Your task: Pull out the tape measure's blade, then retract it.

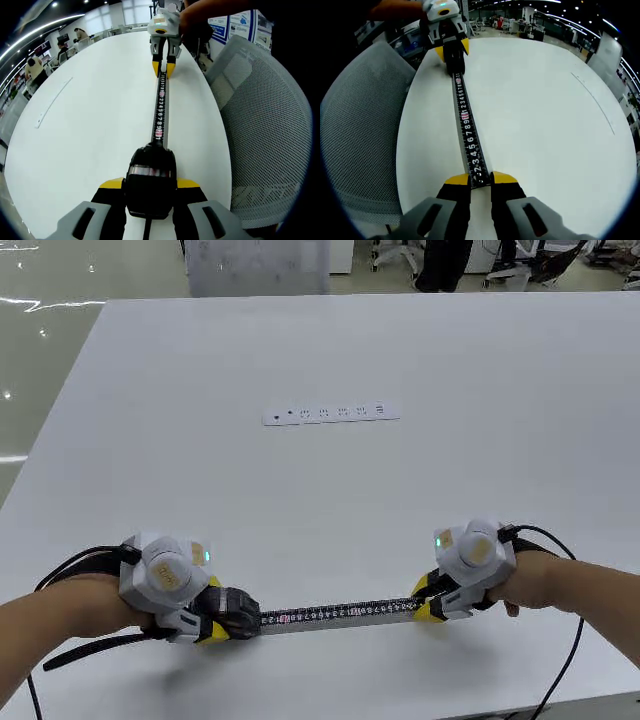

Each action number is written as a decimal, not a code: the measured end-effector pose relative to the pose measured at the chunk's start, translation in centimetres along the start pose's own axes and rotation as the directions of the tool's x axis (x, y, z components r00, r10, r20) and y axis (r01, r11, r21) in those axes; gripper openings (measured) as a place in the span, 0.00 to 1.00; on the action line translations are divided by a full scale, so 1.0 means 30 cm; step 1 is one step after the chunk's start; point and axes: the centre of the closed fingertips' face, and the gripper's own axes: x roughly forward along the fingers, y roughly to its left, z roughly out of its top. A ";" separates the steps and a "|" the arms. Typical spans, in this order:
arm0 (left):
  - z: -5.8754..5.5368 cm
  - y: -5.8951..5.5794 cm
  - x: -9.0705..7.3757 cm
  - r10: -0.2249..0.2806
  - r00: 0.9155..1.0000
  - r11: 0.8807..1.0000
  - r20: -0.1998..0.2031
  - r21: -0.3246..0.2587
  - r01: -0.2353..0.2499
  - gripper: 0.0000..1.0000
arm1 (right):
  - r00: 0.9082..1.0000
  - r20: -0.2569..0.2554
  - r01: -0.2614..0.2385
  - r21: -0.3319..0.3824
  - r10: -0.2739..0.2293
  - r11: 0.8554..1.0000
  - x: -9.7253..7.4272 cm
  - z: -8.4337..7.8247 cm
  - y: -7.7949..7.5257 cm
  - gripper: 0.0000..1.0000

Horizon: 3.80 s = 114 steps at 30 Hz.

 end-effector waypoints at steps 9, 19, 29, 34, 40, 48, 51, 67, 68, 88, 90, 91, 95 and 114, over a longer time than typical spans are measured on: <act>-0.001 0.001 -0.002 0.001 1.000 1.000 0.002 -0.002 -0.001 0.32 | 1.000 0.002 -0.002 0.006 0.002 1.000 0.001 0.004 0.000 0.13; -0.001 0.000 0.000 0.010 1.000 1.000 0.002 0.002 -0.010 0.32 | 1.000 -0.027 -0.011 -0.011 0.011 1.000 0.003 0.002 0.000 0.13; 0.006 -0.003 0.005 0.026 1.000 0.999 -0.015 0.025 -0.026 0.32 | 0.999 -0.050 0.000 0.010 0.000 1.000 0.002 0.003 0.001 0.14; 0.007 0.003 0.002 0.013 1.000 1.000 0.001 0.004 -0.013 0.33 | 0.997 -0.071 0.002 0.015 -0.001 1.000 0.001 0.001 -0.004 0.14; 0.005 0.009 0.000 0.051 0.998 0.999 -0.021 -0.008 -0.051 0.34 | 0.997 -0.074 0.014 0.027 -0.012 1.000 0.001 0.002 -0.005 0.15; -0.024 0.047 -0.051 0.135 0.991 0.962 0.018 -0.240 -0.127 0.43 | 0.998 -0.019 0.067 0.104 -0.065 0.992 -0.002 0.010 0.001 0.17; -0.019 0.062 -0.091 0.172 0.982 0.934 0.078 -0.329 -0.137 0.48 | 0.995 -0.019 0.095 0.076 -0.094 0.993 -0.004 0.010 0.008 0.18; -0.078 0.097 -0.249 0.405 0.885 0.746 0.228 -0.642 -0.176 0.81 | 0.952 0.111 0.245 0.277 -0.285 0.929 -0.160 0.026 -0.018 0.29; -0.079 0.091 -0.255 0.410 0.883 0.740 0.231 -0.649 -0.174 0.83 | 0.951 0.122 0.242 0.286 -0.285 0.927 -0.168 0.025 -0.013 0.30; -0.112 -0.061 -0.372 0.527 0.809 0.690 0.260 -0.686 -0.229 1.00 | 0.854 0.198 0.370 0.418 -0.481 0.830 -0.371 -0.108 0.074 0.86; -0.119 -0.076 -0.379 0.535 0.800 0.693 0.271 -0.683 -0.233 1.00 | 0.841 0.190 0.393 0.426 -0.506 0.815 -0.382 -0.125 0.090 0.89; -0.133 -0.079 -0.382 0.545 0.796 0.690 0.264 -0.681 -0.247 1.00 | 0.834 0.189 0.411 0.413 -0.518 0.813 -0.388 -0.132 0.108 0.91; -0.176 -0.089 -0.394 0.558 0.792 0.667 0.249 -0.701 -0.250 1.00 | 0.835 0.193 0.404 0.420 -0.515 0.813 -0.401 -0.152 0.152 0.96; -0.170 -0.121 -0.361 0.519 0.824 0.688 0.228 -0.683 -0.244 1.00 | 0.837 0.208 0.363 0.480 -0.506 0.798 -0.420 -0.185 0.173 1.00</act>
